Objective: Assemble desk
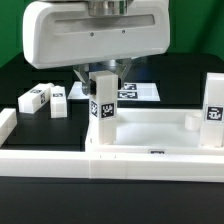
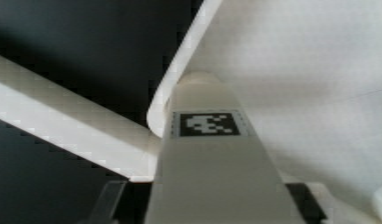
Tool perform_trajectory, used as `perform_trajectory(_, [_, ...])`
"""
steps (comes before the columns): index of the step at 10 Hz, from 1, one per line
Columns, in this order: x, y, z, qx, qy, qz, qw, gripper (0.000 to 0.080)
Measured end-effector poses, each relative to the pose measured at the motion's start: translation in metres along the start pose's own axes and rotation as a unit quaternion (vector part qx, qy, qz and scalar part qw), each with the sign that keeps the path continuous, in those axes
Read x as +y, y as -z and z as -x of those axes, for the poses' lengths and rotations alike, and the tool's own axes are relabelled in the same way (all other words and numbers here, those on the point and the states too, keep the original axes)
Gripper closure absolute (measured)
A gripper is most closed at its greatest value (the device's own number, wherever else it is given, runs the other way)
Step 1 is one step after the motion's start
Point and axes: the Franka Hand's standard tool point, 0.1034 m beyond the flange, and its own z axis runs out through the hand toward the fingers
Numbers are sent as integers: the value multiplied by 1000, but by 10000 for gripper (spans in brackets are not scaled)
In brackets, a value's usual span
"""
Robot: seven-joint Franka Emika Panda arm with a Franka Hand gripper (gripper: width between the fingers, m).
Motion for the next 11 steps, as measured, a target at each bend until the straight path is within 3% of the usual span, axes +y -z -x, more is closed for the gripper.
perform_trajectory(3, [0,0,0,1,-112,-1,994,511])
perform_trajectory(6, [0,0,0,2,-259,-1,966,511])
perform_trajectory(11, [8,0,6,-1,-451,2,893,507])
